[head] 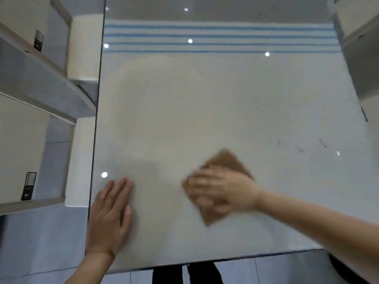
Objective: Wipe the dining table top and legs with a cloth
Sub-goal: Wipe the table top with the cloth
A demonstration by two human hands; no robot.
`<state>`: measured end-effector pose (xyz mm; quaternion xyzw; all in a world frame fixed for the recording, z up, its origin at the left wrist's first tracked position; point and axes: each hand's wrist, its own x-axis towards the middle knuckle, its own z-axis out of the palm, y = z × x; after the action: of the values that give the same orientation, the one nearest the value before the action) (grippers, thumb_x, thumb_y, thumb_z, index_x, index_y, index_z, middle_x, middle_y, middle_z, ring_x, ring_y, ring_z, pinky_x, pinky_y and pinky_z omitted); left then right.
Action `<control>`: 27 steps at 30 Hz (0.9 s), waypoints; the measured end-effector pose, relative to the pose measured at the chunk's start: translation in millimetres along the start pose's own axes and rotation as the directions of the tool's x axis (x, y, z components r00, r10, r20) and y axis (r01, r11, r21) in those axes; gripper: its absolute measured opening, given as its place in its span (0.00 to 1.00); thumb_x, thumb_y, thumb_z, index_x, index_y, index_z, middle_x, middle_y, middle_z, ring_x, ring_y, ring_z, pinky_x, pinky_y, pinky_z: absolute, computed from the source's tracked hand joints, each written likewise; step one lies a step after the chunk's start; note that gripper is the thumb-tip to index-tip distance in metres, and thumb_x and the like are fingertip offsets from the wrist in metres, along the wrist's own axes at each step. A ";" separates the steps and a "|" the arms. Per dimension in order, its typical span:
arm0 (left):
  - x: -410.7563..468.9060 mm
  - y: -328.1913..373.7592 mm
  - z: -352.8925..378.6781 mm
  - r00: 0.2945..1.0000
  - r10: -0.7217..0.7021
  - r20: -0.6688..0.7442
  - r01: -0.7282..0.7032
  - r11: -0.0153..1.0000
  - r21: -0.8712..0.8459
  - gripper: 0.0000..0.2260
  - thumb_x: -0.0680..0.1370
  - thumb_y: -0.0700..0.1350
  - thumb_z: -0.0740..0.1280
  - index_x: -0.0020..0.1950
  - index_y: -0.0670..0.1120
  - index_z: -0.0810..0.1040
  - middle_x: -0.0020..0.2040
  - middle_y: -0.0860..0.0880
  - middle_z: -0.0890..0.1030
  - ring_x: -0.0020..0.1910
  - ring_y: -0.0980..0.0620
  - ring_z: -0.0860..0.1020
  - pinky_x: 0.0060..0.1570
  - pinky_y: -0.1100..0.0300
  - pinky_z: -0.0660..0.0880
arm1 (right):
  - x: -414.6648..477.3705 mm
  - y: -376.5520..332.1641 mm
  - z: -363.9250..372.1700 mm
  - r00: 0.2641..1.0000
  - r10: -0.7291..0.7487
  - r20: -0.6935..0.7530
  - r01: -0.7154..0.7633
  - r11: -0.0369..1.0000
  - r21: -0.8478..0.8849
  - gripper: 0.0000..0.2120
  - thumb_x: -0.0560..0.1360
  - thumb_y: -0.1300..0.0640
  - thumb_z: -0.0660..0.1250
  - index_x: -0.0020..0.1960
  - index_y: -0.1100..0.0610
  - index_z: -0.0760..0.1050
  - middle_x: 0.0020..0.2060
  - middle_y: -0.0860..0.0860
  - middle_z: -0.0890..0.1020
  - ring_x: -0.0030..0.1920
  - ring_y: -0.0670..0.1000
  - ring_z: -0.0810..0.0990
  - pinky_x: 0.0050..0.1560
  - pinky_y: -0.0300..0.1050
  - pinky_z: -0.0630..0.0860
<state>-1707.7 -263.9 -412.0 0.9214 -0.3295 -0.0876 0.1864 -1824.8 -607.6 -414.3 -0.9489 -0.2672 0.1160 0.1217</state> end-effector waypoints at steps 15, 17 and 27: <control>-1.5 2.4 1.0 1.000 -0.024 -0.005 0.024 0.999 0.021 0.25 0.76 0.48 0.55 0.73 0.45 0.69 0.73 0.46 0.69 0.75 0.43 0.62 0.72 0.42 0.61 | 60.6 112.5 -54.4 0.577 0.777 -0.251 -0.770 0.620 0.147 0.28 0.78 0.43 0.55 0.77 0.46 0.58 0.77 0.47 0.60 0.78 0.54 0.54 0.76 0.52 0.49; -0.8 4.2 -0.6 1.000 -0.021 -0.016 0.021 1.000 0.018 0.25 0.76 0.47 0.55 0.73 0.44 0.70 0.73 0.45 0.70 0.74 0.42 0.63 0.71 0.42 0.61 | 38.8 47.1 -32.7 0.641 0.728 -0.244 -0.719 0.681 0.142 0.29 0.77 0.43 0.56 0.77 0.45 0.59 0.77 0.47 0.62 0.78 0.54 0.56 0.76 0.53 0.51; 2.5 11.2 -9.1 0.998 -0.051 0.020 0.050 0.998 0.046 0.25 0.73 0.47 0.55 0.69 0.42 0.74 0.69 0.42 0.73 0.68 0.38 0.69 0.69 0.43 0.65 | -35.6 -102.5 25.3 0.678 0.694 -0.244 -0.686 0.716 0.129 0.29 0.76 0.44 0.60 0.77 0.46 0.61 0.76 0.45 0.62 0.78 0.51 0.57 0.76 0.53 0.55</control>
<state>-1709.6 -270.9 -399.2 0.9325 -0.3099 -0.0944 0.1596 -1910.6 -537.5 -402.6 -0.9840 0.1312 0.0242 0.1177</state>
